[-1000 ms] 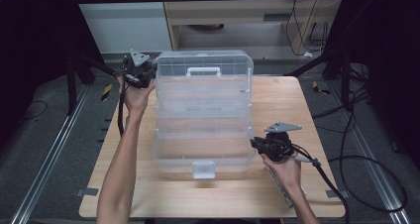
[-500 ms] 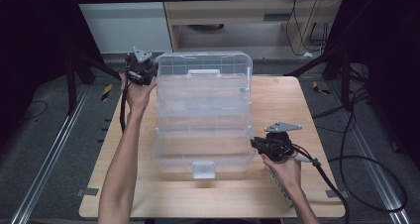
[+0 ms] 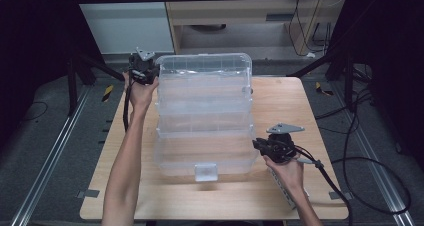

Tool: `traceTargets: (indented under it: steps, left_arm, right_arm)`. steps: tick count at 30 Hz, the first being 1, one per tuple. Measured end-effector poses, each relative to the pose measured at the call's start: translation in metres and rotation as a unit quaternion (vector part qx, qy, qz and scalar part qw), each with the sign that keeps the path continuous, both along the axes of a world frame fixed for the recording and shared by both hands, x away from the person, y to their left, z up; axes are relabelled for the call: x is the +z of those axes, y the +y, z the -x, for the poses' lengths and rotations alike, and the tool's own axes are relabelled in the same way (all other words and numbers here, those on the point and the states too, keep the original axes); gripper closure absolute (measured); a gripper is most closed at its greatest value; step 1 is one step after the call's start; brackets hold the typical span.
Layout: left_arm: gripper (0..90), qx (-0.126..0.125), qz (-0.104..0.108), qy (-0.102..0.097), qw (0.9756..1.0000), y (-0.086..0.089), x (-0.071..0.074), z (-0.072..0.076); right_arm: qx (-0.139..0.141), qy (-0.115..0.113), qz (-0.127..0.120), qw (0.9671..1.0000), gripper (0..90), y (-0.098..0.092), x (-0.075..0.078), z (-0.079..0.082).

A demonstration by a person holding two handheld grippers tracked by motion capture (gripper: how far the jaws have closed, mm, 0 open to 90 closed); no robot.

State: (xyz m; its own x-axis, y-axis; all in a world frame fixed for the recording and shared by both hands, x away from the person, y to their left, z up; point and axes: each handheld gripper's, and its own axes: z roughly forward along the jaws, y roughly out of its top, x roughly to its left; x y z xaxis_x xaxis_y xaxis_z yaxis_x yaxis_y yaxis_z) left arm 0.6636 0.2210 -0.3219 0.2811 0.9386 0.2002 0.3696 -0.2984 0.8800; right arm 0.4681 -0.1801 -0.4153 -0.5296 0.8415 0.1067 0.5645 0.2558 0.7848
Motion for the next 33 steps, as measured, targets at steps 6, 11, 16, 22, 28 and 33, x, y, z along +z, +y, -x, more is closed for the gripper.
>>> traceTargets:
  steps: [6,11,16,22,28,33]
  left_arm:
    - [80.1,-0.005,-0.014,-0.002,0.9999,0.0,0.0,-0.005]
    - [82.9,-0.005,-0.007,-0.005,0.9999,0.001,0.005,0.002]
    - [82.6,-0.014,0.01,-0.013,0.9998,0.004,0.012,0.009]
    - [78.2,-0.026,0.025,-0.013,0.9992,0.01,0.025,0.034]
    - [74.6,-0.041,0.006,-0.022,0.9989,0.022,0.035,0.075]
    - [70.1,-0.052,0.016,-0.032,0.998,0.035,0.04,0.113]
  right_arm:
    - [0.0,-0.002,0.0,1.0,78.7,0.0,0.0,0.0]
    - [-0.002,-0.002,0.002,1.0,78.5,0.0,0.0,0.001]
    - [0.002,-0.004,0.001,1.0,79.6,0.0,0.0,0.0]
    - [0.002,-0.002,0.0,1.0,79.6,0.0,0.0,0.0]
    - [0.002,-0.002,0.0,1.0,79.5,0.0,0.0,0.0]
    - [0.003,-0.002,0.001,1.0,79.5,0.0,0.001,0.0]
